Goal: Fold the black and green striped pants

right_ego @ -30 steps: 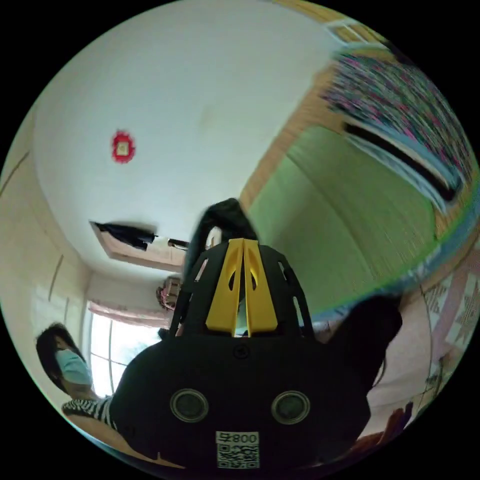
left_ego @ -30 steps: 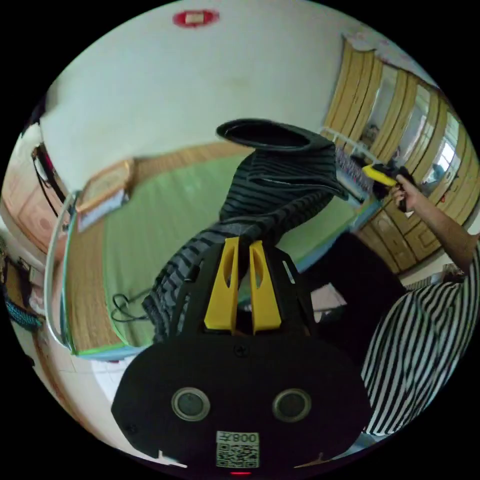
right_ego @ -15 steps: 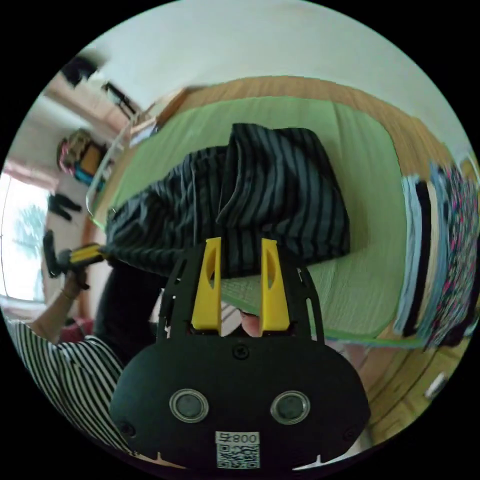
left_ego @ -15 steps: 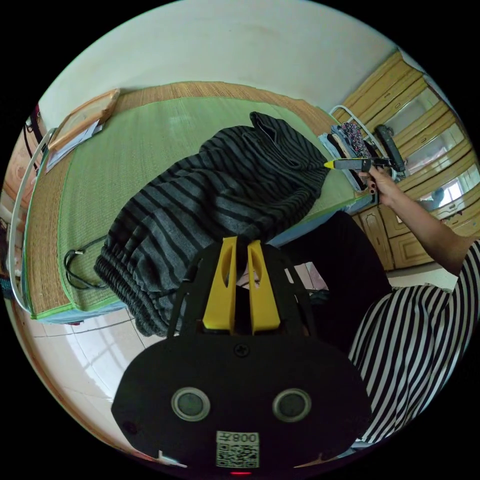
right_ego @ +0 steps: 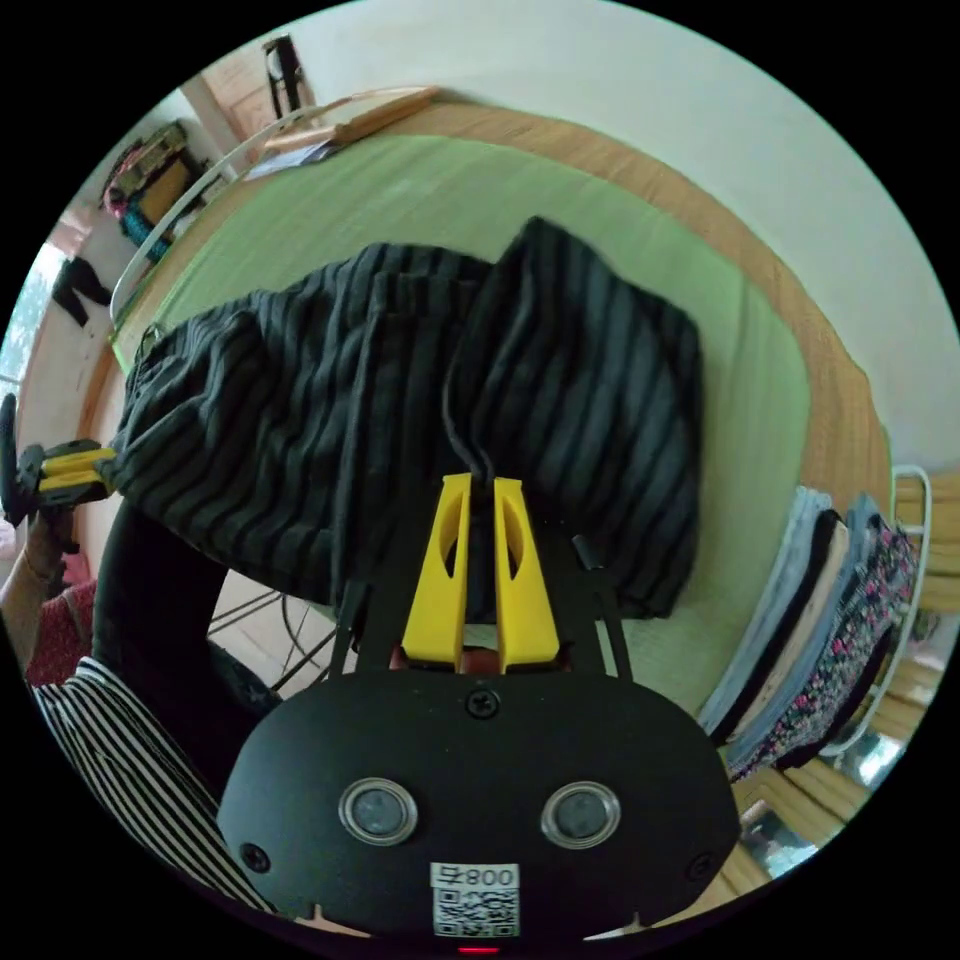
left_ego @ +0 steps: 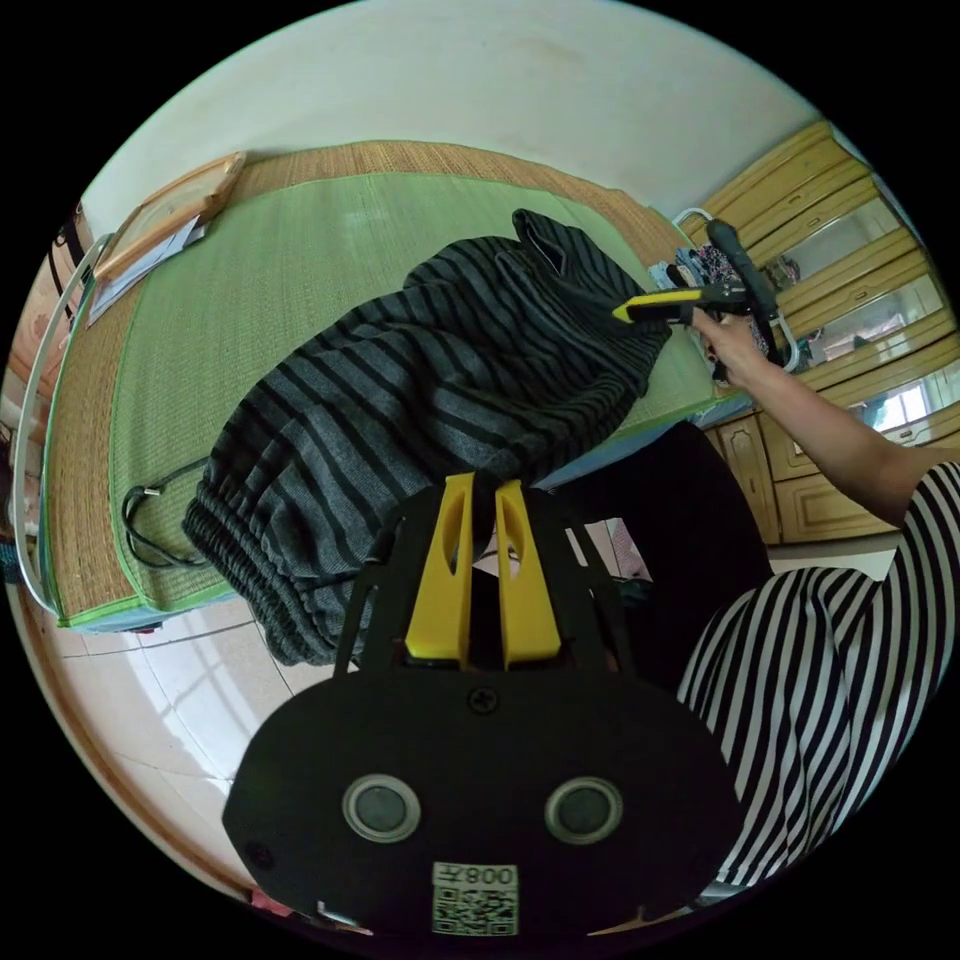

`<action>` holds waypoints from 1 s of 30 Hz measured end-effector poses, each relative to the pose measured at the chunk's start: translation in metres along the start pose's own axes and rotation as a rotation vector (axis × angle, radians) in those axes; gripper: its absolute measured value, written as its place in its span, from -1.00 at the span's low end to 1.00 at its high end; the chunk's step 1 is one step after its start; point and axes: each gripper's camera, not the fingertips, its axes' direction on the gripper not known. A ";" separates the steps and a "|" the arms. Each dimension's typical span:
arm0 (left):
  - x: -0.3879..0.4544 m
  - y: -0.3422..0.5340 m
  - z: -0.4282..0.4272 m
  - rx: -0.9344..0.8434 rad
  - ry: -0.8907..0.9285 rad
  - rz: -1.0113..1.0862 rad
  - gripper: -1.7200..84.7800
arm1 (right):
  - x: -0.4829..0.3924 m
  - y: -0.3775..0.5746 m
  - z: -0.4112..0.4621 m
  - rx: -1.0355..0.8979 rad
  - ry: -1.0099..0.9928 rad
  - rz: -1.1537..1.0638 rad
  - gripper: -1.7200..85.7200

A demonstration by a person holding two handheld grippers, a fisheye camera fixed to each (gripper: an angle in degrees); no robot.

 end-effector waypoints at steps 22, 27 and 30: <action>-0.032 -0.046 -0.048 0.009 0.055 -0.078 -0.92 | -0.025 0.026 -0.009 -0.048 -0.199 -0.111 -0.66; -0.035 -0.055 -0.062 0.012 0.059 -0.076 -0.93 | -0.023 0.019 0.013 -0.142 -0.203 -0.163 -0.79; -0.033 -0.063 -0.075 0.012 0.029 -0.045 -0.93 | 0.002 0.020 0.007 -0.147 -0.278 -0.115 -0.87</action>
